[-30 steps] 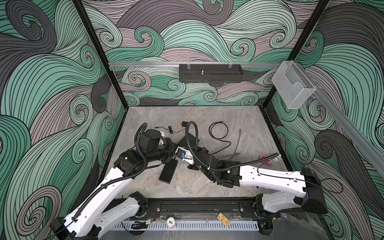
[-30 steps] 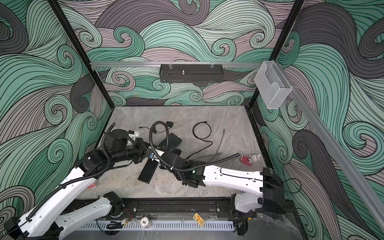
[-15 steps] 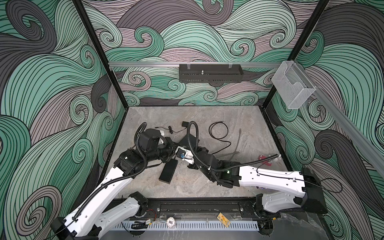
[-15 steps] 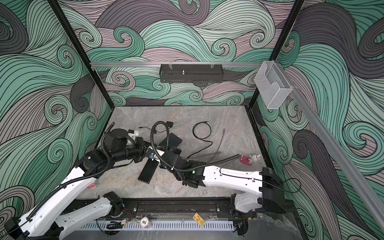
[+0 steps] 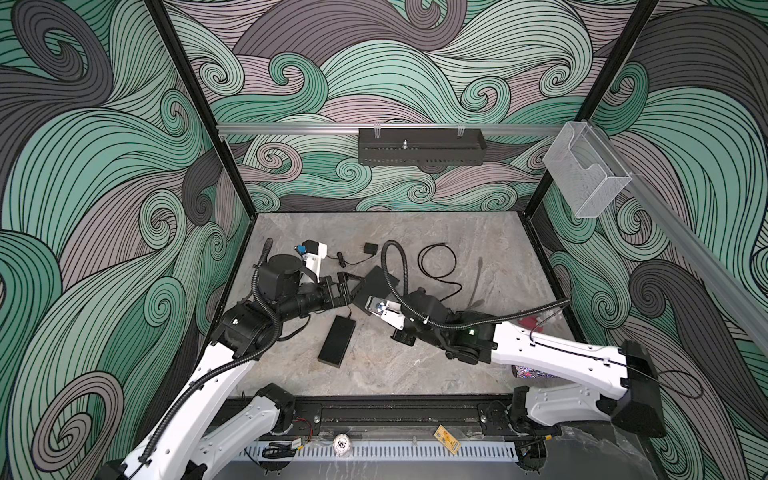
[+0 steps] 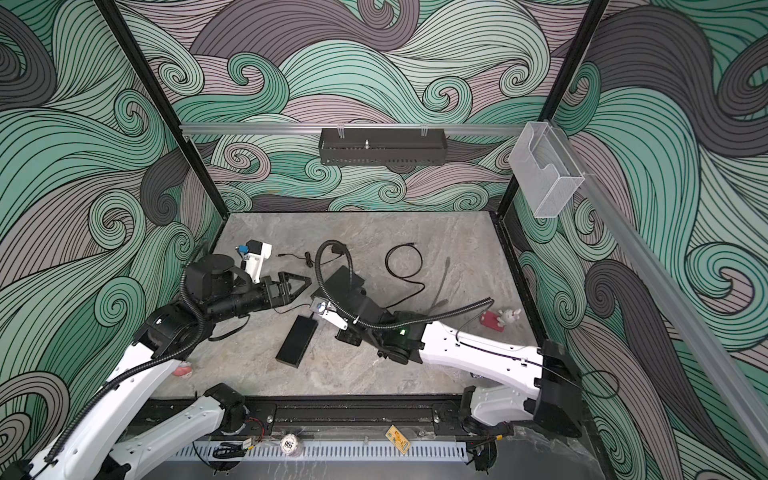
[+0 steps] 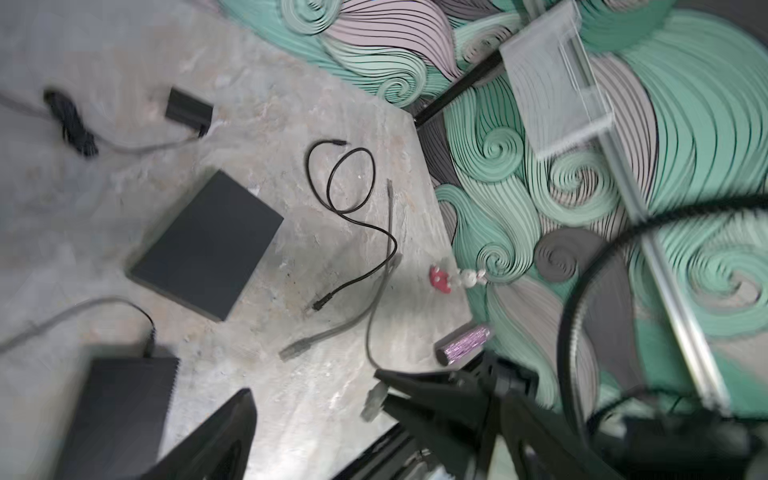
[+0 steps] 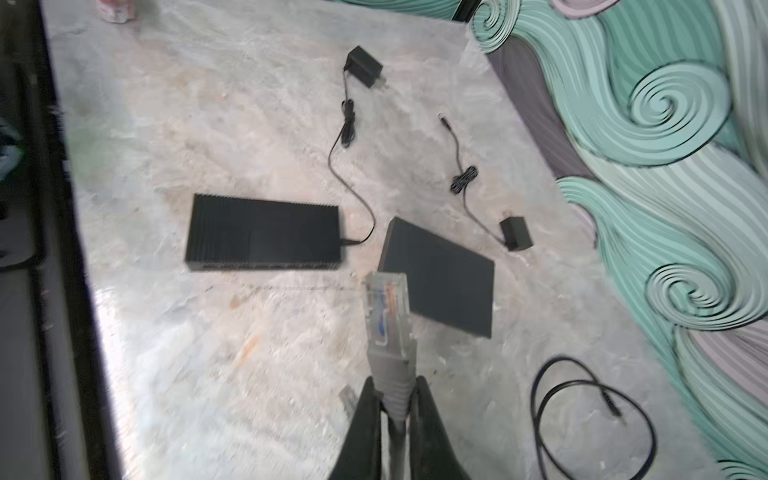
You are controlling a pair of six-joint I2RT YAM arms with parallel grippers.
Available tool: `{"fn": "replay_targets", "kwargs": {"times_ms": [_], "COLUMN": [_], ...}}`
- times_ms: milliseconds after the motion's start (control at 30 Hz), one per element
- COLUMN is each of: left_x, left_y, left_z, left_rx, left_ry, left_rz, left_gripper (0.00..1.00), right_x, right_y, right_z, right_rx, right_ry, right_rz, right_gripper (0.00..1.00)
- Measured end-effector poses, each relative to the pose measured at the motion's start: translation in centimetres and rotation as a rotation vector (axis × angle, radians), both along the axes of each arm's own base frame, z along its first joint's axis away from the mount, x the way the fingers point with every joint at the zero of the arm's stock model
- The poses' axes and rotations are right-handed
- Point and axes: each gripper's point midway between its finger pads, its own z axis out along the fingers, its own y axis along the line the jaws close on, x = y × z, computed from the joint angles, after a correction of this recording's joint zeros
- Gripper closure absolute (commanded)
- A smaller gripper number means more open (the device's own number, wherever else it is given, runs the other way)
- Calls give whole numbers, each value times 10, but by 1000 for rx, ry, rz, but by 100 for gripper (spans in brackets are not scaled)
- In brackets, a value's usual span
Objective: Insert the plug into the switch port
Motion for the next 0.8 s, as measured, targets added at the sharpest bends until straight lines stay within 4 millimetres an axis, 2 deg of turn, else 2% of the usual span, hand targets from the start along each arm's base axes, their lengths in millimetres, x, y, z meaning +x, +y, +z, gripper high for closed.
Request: {"fn": "replay_targets", "kwargs": {"times_ms": [67, 133, 300, 367, 533, 800], "left_x": [-10, -22, -55, -74, -109, -133], "left_y": [0, -2, -19, -31, -50, -74], "left_z": [8, 7, -7, -12, -18, -29], "left_rx": [52, 103, 197, 202, 178, 147], "left_ry": [-131, -245, -479, -574, -723, -804], "left_rz": [-78, -167, -468, -624, -867, -1059], "left_gripper": [20, 22, 40, 41, 45, 46], "right_x": [-14, -31, -67, -78, -98, -114], "right_y": [-11, -21, -34, -36, -35, -27], "right_z": [4, 9, 9, 5, 3, 26], "right_rx": [30, 60, 85, 79, 77, 138], "right_ry": [98, 188, 390, 462, 574, 635], "right_rz": [32, 68, 153, 179, 236, 321], "right_gripper": [96, 96, 96, 96, 96, 96]}}
